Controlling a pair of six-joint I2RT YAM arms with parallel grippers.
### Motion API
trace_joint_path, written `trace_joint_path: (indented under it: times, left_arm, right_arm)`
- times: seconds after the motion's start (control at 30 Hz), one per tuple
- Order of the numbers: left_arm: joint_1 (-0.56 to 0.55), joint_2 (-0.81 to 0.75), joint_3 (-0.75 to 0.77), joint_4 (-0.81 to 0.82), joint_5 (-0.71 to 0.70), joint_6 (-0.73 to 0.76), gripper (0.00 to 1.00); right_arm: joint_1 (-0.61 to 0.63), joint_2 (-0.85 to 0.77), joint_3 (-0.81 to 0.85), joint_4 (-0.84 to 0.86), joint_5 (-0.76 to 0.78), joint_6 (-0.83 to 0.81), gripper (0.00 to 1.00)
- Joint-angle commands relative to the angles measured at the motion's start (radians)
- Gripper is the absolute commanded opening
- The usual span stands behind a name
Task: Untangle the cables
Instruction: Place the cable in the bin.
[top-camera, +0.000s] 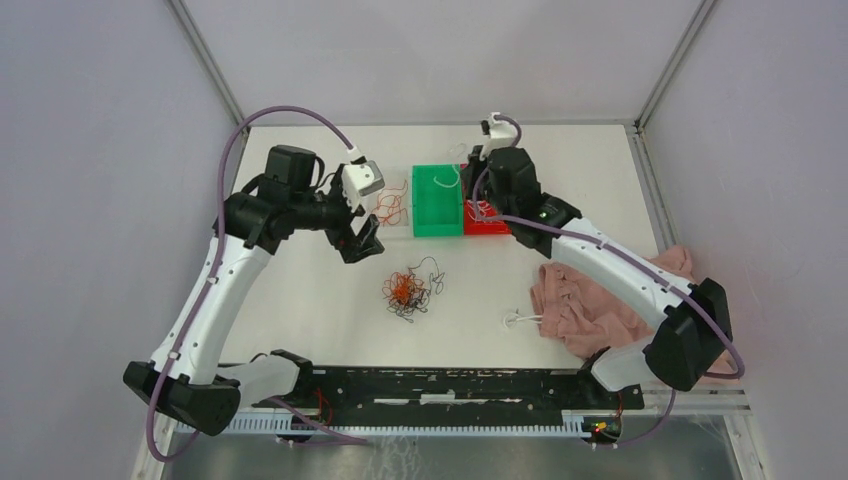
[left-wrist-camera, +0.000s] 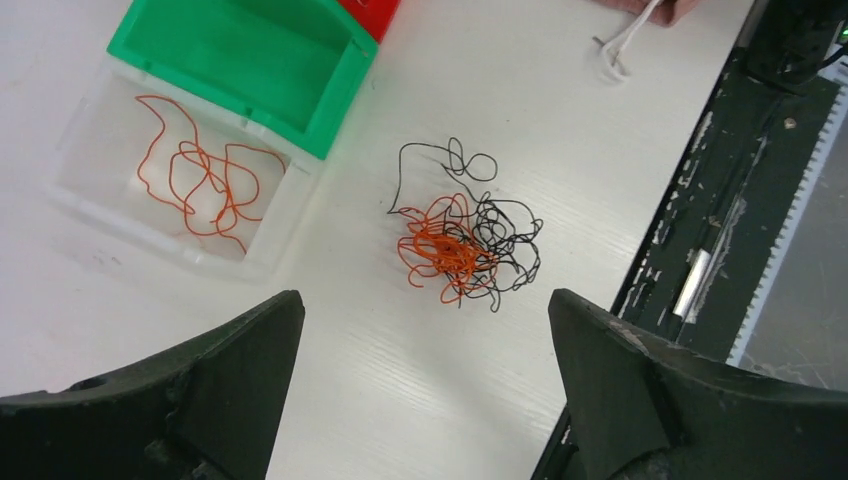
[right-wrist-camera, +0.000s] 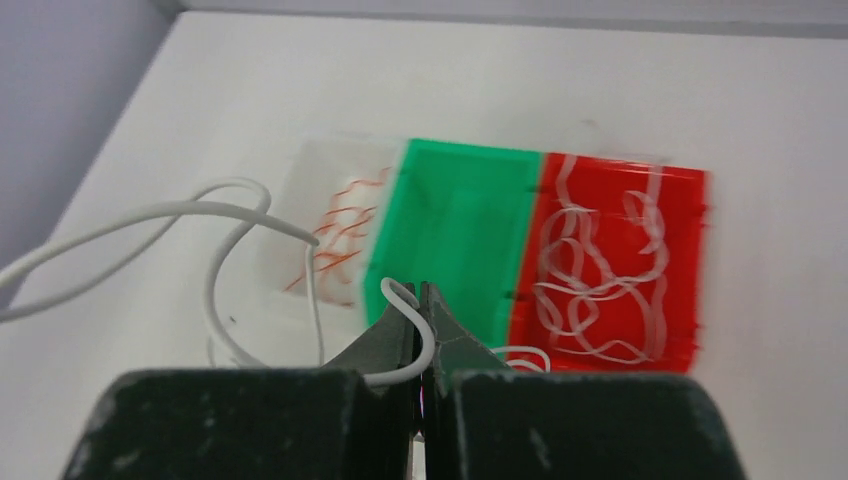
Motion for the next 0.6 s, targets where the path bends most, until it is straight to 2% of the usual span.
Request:
trace_joint_path:
  times: [0.0, 0.23, 0.57]
  left_arm:
    - [-0.004, -0.046, -0.056, 0.106, -0.126, -0.033, 0.99]
    - [-0.005, -0.05, -0.084, 0.122, -0.16, -0.025, 0.99]
    - [-0.005, -0.054, -0.106, 0.133, -0.152, 0.014, 0.99]
  right_arm:
    - [-0.077, 0.022, 0.07, -0.117, 0.179, -0.067, 0.0]
    - [-0.17, 0.185, 0.178, -0.223, 0.275, -0.113, 0.0]
    - [-0.264, 0.398, 0.277, -0.25, 0.206, -0.054, 0.0]
